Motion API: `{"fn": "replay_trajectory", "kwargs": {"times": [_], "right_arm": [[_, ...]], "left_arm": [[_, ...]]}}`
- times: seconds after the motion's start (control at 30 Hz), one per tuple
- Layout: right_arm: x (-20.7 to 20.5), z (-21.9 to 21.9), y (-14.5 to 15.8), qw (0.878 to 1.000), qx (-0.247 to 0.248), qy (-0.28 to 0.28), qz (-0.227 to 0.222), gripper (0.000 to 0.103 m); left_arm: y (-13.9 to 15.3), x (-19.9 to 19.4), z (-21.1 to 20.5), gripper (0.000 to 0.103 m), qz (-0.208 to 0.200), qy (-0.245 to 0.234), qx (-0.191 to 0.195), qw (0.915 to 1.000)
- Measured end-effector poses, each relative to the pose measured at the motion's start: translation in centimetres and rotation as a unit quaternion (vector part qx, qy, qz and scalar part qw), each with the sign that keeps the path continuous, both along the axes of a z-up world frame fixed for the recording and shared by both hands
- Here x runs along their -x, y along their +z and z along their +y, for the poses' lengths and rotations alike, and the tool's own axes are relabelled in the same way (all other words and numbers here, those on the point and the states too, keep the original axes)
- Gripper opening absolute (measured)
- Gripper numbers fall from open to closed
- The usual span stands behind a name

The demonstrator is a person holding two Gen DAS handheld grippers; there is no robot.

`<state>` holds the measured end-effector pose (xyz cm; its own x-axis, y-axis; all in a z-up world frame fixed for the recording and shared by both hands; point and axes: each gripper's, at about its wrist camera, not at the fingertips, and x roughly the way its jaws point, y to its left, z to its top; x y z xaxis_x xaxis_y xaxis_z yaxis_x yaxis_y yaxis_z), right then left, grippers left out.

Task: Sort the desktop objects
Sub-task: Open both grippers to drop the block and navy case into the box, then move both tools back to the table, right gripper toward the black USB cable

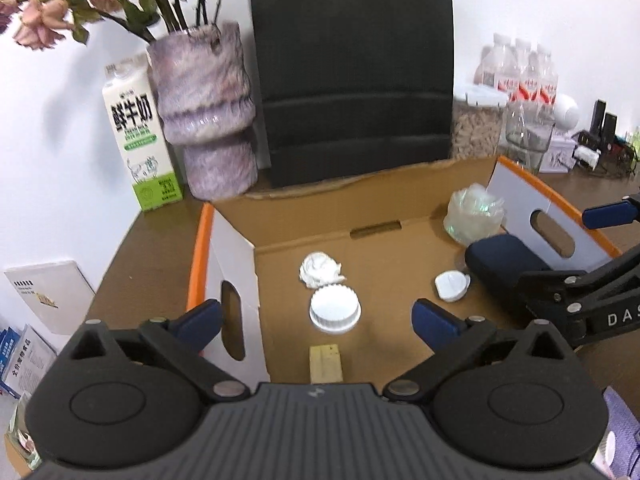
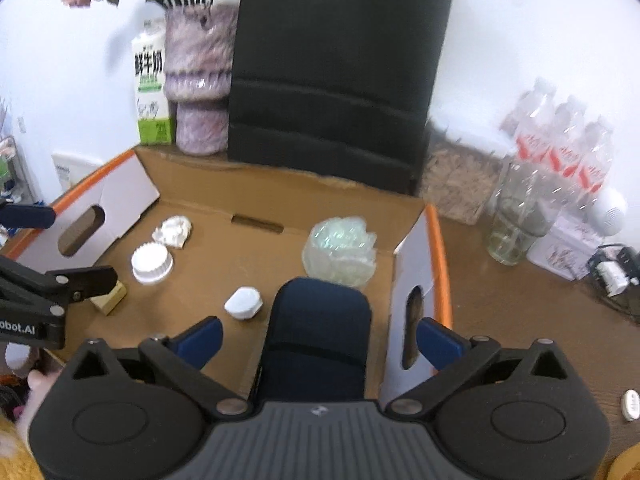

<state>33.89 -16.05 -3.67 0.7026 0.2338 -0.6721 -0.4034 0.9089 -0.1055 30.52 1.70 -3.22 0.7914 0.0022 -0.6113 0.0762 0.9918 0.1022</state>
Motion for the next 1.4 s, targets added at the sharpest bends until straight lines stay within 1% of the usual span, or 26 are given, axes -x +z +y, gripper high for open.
{"fn": "replay_trajectory", "kwargs": {"times": [0.23,0.43,0.7,0.83,1.07,1.23,1.4], "right_arm": [[1.8,-0.5,1.6,0.999,-0.012,0.008,-0.028,0.103],[3.2,-0.8,2.5,0.999,-0.02,0.007,-0.042,0.103],[6.1,-2.1,3.8,0.997,-0.044,0.003,-0.063,0.103],[8.2,-3.1,4.6,0.996,-0.052,0.005,-0.077,0.103],[13.0,-4.4,5.5,0.993,-0.048,0.019,-0.108,0.103],[16.2,-5.1,5.6,0.992,-0.049,0.025,-0.113,0.103],[19.0,-5.9,5.0,0.992,-0.053,0.025,-0.113,0.103]], "left_arm": [[1.5,1.3,0.3,0.103,-0.034,0.011,0.008,0.9993],[2.5,2.7,0.7,0.103,-0.049,0.012,0.008,0.9987],[4.2,6.0,1.7,0.103,-0.076,0.02,0.019,0.9967],[4.9,7.9,2.2,0.103,-0.092,0.028,0.024,0.9951],[5.6,11.9,3.0,0.103,-0.11,0.041,0.026,0.9928],[5.5,15.1,3.0,0.103,-0.121,0.042,0.021,0.9916],[4.9,18.2,3.0,0.103,-0.126,0.049,0.021,0.9905]]}}
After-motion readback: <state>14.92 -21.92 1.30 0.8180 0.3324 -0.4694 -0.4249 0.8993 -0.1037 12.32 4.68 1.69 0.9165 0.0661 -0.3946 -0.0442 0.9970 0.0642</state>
